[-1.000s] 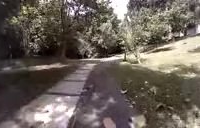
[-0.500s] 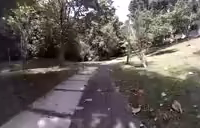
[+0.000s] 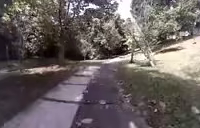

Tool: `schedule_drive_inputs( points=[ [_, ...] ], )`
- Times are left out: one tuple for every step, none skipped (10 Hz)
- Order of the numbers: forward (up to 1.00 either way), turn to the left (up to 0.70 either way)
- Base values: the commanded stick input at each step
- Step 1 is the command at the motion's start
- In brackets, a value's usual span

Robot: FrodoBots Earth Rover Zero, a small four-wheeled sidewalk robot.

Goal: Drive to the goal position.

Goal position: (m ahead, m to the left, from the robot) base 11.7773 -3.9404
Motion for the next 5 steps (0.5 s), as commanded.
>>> schedule_drive_inputs(
  points=[
    [1.00, 0.00],
    [1.00, 0.00],
    [1.00, 0.00],
    [1.00, -0.35],
    [1.00, -0.40]
  ],
)
